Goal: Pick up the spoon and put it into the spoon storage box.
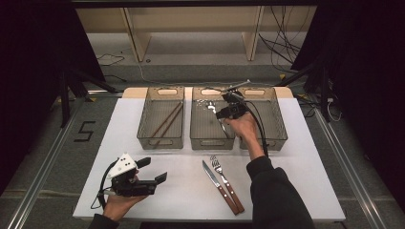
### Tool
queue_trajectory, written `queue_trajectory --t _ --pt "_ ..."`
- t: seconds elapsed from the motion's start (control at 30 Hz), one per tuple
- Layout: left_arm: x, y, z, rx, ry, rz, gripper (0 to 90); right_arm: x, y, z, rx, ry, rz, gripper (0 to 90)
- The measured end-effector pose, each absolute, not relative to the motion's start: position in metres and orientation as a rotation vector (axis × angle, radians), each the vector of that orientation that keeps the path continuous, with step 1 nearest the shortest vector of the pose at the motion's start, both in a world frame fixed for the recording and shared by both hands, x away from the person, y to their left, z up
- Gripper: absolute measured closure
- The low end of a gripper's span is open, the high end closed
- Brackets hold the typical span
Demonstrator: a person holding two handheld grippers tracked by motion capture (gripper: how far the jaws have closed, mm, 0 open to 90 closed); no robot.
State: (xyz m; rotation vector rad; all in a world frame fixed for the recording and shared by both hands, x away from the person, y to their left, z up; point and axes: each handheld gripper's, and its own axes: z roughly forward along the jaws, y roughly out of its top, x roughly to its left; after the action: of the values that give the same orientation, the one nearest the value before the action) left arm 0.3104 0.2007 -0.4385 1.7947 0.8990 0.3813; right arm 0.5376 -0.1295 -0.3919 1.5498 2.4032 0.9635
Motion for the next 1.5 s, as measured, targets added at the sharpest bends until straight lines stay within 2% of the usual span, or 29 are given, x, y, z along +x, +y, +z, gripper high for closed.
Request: queue_trajectory --t 0.07,0.2,0.4,0.83,1.2,1.5 --pt "0.311 0.201 -0.439 1.791 0.900 0.383 15.5 0.537 -0.129 -0.392 1.541 2.414 0.968 70.0" --pt "0.310 0.201 -0.438 1.787 0.900 0.383 15.5 0.535 -0.129 -0.389 1.532 2.417 0.994 65.9" --pt "0.310 0.202 -0.439 1.782 0.908 0.377 15.5 0.518 -0.131 -0.376 1.436 2.429 1.034 49.6" --pt "0.311 0.202 -0.438 1.779 0.915 0.375 15.5 0.460 -0.139 -0.360 1.298 2.483 1.093 34.2" --pt "0.310 0.203 -0.438 1.769 0.916 0.377 15.4 0.402 -0.139 -0.370 1.191 2.584 1.059 31.6" --pt "0.310 0.204 -0.438 1.763 0.921 0.373 15.5 0.378 -0.134 -0.381 1.152 2.644 1.031 31.7"
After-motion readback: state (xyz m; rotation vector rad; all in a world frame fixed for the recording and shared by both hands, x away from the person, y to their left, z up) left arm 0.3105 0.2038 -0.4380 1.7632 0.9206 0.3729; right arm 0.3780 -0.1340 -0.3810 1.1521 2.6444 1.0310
